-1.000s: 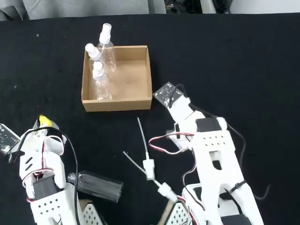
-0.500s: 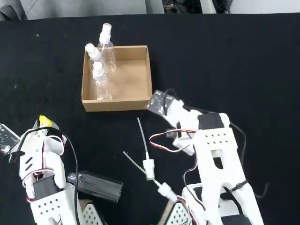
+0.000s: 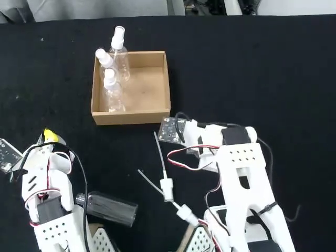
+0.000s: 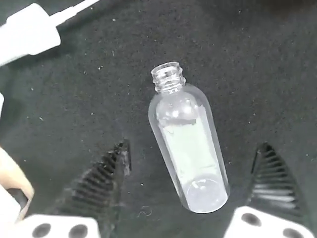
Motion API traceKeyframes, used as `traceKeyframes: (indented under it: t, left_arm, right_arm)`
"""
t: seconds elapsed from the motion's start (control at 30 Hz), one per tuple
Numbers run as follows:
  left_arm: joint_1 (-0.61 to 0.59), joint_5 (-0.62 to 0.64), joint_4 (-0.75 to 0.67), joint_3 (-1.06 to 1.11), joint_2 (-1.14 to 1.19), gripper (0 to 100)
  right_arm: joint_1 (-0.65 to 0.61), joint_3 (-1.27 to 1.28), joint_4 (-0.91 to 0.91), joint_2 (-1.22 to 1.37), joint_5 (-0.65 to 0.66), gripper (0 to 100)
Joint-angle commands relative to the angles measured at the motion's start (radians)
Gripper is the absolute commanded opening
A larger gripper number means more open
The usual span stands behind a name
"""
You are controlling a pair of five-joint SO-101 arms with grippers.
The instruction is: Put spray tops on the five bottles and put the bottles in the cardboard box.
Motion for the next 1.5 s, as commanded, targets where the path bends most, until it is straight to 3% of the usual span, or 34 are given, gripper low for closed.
traceKeyframes:
  t: [0.0, 0.23, 0.77, 1.47]
  left_arm:
    - [-0.008, -0.009, 0.005, 0.022, -0.008, 3]
    - [-0.008, -0.009, 0.005, 0.022, -0.008, 3]
    - [-0.007, -0.009, 0.005, 0.022, -0.008, 3]
    - [-0.001, -0.009, 0.005, 0.022, -0.008, 3]
  right_arm:
    - [-0.025, -0.068, -0.021, 0.056, 0.021, 33.2]
    - [-0.023, -0.134, -0.06, 0.214, 0.029, 33.2]
    - [-0.02, -0.263, -0.064, 0.495, 0.193, 32.9]
    - [0.0, -0.265, -0.14, 0.565, 0.193, 32.8]
